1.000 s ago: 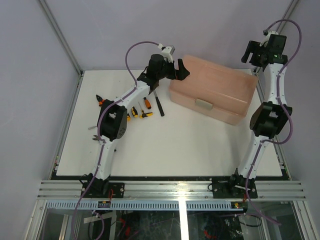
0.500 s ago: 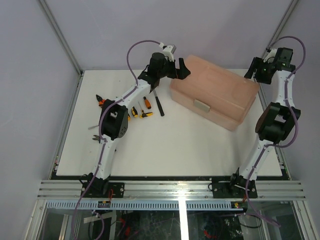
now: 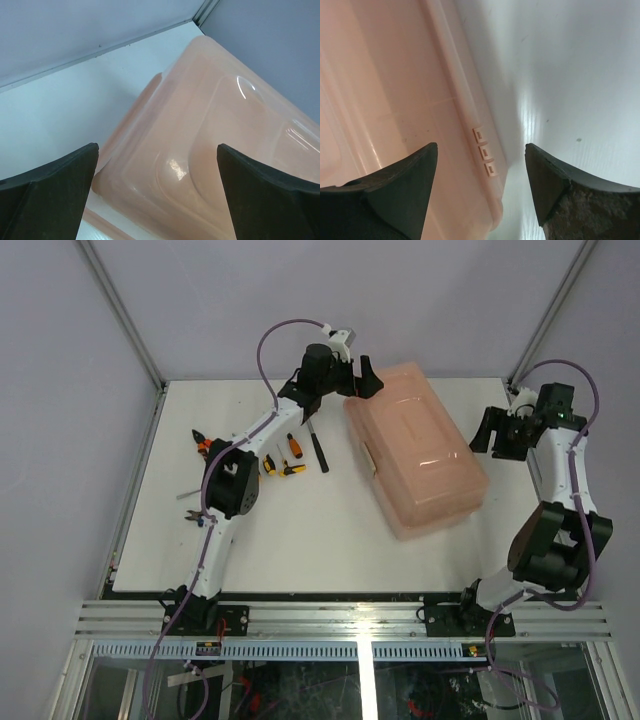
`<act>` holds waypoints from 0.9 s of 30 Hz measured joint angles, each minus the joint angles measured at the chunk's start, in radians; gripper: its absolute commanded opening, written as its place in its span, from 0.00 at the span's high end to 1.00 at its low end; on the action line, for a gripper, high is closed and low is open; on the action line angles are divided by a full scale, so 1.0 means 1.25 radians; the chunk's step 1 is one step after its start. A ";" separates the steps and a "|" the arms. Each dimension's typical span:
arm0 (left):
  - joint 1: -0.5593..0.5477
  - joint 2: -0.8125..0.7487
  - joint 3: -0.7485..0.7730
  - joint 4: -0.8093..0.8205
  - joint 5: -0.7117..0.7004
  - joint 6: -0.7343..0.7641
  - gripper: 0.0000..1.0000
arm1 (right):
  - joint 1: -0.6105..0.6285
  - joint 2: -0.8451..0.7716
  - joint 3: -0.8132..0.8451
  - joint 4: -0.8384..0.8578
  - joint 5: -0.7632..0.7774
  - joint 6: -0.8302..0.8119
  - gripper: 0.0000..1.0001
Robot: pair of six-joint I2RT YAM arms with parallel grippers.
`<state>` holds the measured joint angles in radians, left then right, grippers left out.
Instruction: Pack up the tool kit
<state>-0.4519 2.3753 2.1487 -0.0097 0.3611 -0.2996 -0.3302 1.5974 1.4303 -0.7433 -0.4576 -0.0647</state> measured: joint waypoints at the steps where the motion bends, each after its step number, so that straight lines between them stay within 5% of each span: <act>1: 0.000 0.001 0.001 0.001 0.000 0.000 0.00 | 0.003 -0.020 -0.023 -0.005 -0.002 0.000 0.22; 9: 0.008 -0.002 0.009 -0.006 -0.012 -0.023 0.00 | 0.011 -0.138 -0.044 -0.017 0.020 0.042 0.20; 16: 0.084 -0.198 -0.184 -0.054 -0.036 -0.121 0.00 | 0.031 -0.211 0.138 0.034 0.020 0.143 0.21; 22: 0.173 -0.452 -0.391 -0.039 -0.052 -0.195 0.00 | 0.228 -0.183 0.217 0.069 0.059 0.169 0.28; 27: 0.144 -0.589 -0.611 -0.038 -0.031 -0.264 0.01 | 0.364 -0.089 0.210 0.073 0.121 0.178 0.30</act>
<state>-0.2714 1.6386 1.3853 -0.0578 0.3225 -0.6296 0.1249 1.4868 1.6924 -0.6518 -0.3065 0.1581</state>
